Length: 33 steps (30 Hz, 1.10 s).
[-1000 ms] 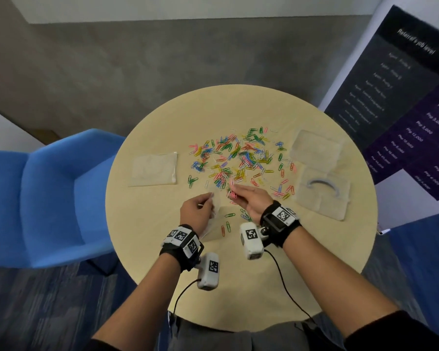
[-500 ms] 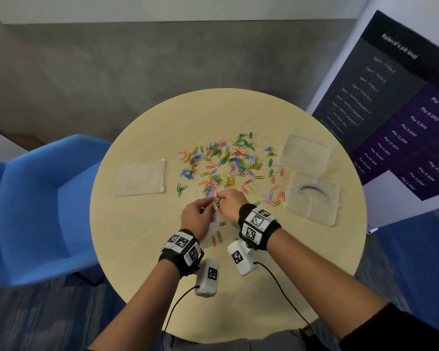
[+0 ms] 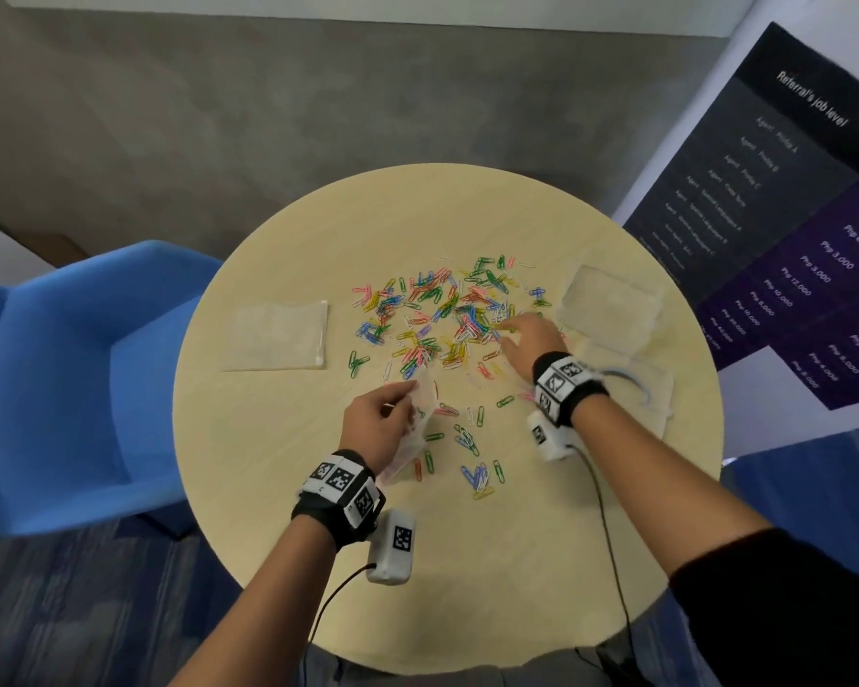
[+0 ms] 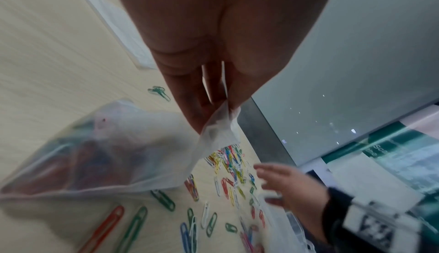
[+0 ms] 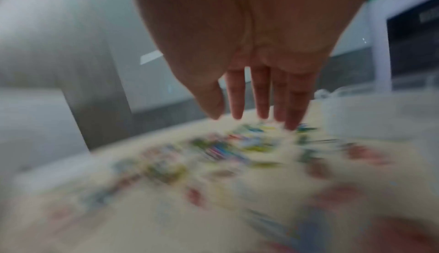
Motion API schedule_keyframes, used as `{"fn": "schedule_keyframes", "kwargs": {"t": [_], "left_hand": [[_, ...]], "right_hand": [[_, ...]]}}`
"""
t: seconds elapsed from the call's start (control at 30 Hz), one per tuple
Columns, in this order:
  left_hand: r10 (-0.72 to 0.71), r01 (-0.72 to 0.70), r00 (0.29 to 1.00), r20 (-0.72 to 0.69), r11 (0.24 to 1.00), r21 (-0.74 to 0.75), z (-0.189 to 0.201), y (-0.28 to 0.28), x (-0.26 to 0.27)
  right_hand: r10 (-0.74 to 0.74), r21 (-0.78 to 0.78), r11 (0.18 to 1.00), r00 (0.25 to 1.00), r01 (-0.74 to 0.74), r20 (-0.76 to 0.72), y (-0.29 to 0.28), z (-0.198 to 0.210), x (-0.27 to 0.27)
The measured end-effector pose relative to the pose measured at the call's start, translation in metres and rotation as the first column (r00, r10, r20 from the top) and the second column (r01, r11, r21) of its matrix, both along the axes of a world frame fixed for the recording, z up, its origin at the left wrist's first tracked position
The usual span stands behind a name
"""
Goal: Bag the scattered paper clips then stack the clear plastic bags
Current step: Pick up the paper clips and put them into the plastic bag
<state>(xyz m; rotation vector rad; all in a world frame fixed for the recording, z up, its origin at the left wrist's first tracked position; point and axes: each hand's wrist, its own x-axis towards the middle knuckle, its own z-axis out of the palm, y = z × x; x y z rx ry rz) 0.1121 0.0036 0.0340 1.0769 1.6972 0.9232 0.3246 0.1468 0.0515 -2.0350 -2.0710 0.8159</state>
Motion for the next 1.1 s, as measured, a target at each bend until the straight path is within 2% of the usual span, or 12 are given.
{"fn": "schedule_keyframes", "kwargs": {"t": [0.07, 0.1, 0.2, 0.43, 0.63, 0.73, 0.8, 0.87, 0.97, 1.03, 1.07, 1.1], "left_hand": [[0.045, -0.045, 0.998, 0.041, 0.999, -0.009, 0.001, -0.002, -0.005], [0.073, -0.072, 0.995, 0.063, 0.997, -0.014, 0.003, -0.003, -0.008], [0.125, -0.123, 0.986, 0.112, 0.992, -0.026, 0.007, -0.005, -0.013], [0.138, -0.131, 0.978, 0.159, 0.990, -0.056, 0.007, -0.004, -0.003], [0.182, -0.169, 0.961, 0.207, 0.982, -0.080, 0.013, -0.003, 0.004], [0.191, -0.179, 0.962, 0.194, 0.981, -0.081, 0.011, -0.004, 0.001], [0.189, -0.177, 0.964, 0.189, 0.981, -0.083, 0.011, -0.007, 0.001], [0.191, -0.178, 0.964, 0.186, 0.981, -0.082, 0.012, -0.008, 0.003], [0.191, -0.177, 0.963, 0.190, 0.980, -0.086, 0.012, -0.007, 0.007], [0.180, -0.165, 0.965, 0.189, 0.982, -0.091, 0.010, -0.005, 0.009], [0.177, -0.162, 0.966, 0.190, 0.982, -0.094, 0.009, -0.003, 0.011], [0.180, -0.164, 0.965, 0.191, 0.982, -0.098, 0.008, -0.001, 0.012]], "right_hand": [[0.115, -0.103, 0.991, 0.952, -0.089, 0.284, 0.021, -0.026, 0.022], [0.158, -0.151, 0.983, 0.917, -0.109, 0.367, 0.025, -0.039, 0.029], [0.197, -0.167, 0.977, 0.867, -0.134, 0.458, 0.014, -0.067, 0.033], [0.125, -0.133, 0.989, 0.858, -0.067, 0.499, -0.061, -0.072, -0.006], [0.341, -0.072, 0.935, 0.830, -0.346, 0.440, -0.082, -0.055, -0.035], [0.396, -0.085, 0.913, 0.814, -0.399, 0.425, -0.077, -0.047, -0.034], [0.389, -0.074, 0.917, 0.838, -0.392, 0.384, -0.072, -0.043, -0.029], [0.298, -0.010, 0.951, 0.904, -0.310, 0.305, -0.064, -0.041, -0.019], [-0.004, 0.036, 0.999, 0.998, 0.002, 0.057, -0.053, -0.036, 0.001], [-0.217, -0.062, 0.976, 0.967, 0.210, -0.132, -0.048, -0.031, 0.013], [-0.326, -0.151, 0.943, 0.916, 0.298, -0.233, -0.046, -0.028, 0.018], [-0.447, -0.282, 0.889, 0.818, 0.361, -0.362, -0.045, -0.023, 0.021]]}}
